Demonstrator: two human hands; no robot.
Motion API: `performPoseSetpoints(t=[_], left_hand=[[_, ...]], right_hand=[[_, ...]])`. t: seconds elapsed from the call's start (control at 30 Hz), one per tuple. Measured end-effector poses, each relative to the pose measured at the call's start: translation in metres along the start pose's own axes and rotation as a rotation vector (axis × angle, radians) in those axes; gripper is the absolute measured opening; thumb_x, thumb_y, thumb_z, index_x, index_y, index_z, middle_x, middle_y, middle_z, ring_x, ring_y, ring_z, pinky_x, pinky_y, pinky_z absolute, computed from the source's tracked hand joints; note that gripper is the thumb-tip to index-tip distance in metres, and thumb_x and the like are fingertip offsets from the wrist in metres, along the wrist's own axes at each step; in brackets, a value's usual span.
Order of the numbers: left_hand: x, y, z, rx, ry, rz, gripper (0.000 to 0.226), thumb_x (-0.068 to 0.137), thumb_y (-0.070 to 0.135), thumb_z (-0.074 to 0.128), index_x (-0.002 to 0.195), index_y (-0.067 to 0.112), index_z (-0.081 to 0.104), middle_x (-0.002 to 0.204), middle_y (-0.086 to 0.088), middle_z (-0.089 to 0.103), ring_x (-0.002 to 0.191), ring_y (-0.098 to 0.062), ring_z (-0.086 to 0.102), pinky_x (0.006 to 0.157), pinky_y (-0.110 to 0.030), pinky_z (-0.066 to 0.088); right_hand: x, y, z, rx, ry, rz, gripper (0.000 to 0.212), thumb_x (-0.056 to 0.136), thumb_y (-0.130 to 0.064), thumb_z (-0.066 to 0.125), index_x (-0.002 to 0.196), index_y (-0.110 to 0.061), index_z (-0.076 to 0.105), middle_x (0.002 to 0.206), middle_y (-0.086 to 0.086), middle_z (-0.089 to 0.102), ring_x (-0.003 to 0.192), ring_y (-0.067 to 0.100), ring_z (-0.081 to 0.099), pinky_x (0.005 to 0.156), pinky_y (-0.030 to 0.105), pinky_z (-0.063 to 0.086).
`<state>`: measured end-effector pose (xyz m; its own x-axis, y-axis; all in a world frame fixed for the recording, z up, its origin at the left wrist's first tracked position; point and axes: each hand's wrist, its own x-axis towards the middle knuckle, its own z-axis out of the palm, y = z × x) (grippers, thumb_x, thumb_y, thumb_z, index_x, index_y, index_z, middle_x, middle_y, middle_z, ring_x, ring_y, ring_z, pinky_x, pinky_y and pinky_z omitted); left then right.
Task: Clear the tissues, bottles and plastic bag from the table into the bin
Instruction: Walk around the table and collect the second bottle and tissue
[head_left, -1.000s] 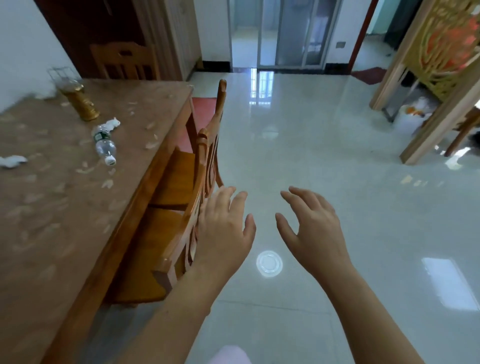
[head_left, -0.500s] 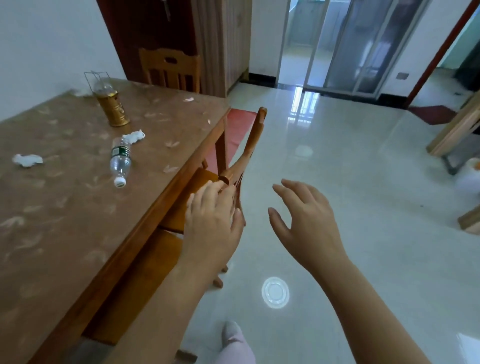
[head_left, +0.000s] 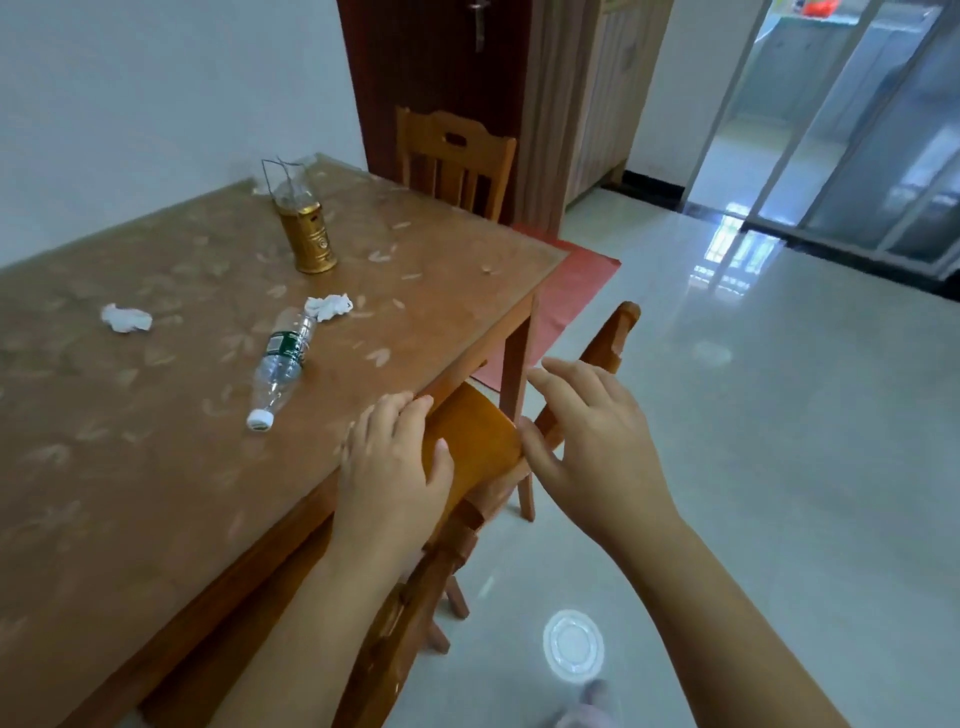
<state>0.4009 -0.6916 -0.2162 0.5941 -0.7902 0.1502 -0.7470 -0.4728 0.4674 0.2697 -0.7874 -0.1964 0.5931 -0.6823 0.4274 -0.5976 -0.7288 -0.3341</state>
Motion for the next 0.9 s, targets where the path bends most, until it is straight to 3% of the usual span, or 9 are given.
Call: performPoseSetpoints(t=[0.33, 0.57, 0.9], left_hand=[[0.068, 0.052, 0.029, -0.010, 0.234, -0.317, 0.041, 0.090, 0.025, 0.049, 0.131, 0.016, 0.045, 0.138, -0.005, 0.043, 0.131, -0.021, 0.030, 0.110, -0.045, 0.026], [0.086, 0.037, 0.031, 0.077, 0.365, -0.504, 0.041, 0.088, 0.021, 0.053, 0.128, 0.013, 0.048, 0.135, -0.008, 0.047, 0.130, -0.024, 0.034, 0.107, -0.043, 0.025], [0.144, -0.034, 0.028, 0.237, 0.460, -0.475, 0.038, 0.074, 0.009, 0.069, 0.111, 0.004, 0.060, 0.112, -0.016, 0.062, 0.110, -0.035, 0.055, 0.095, -0.051, 0.040]], right_hand=[[0.125, 0.073, 0.019, 0.160, -0.161, -0.327, 0.042, 0.082, -0.034, 0.049, 0.119, -0.015, 0.056, 0.121, 0.007, 0.059, 0.116, 0.028, 0.049, 0.096, 0.052, 0.041], [0.179, 0.060, 0.057, 0.251, -0.274, -0.526, 0.040, 0.082, -0.029, 0.057, 0.119, -0.013, 0.056, 0.121, 0.009, 0.060, 0.114, 0.030, 0.050, 0.095, 0.053, 0.041], [0.234, 0.012, 0.125, 0.231, -0.283, -0.676, 0.039, 0.077, -0.028, 0.058, 0.112, -0.011, 0.060, 0.113, 0.010, 0.064, 0.106, 0.031, 0.056, 0.087, 0.049, 0.045]])
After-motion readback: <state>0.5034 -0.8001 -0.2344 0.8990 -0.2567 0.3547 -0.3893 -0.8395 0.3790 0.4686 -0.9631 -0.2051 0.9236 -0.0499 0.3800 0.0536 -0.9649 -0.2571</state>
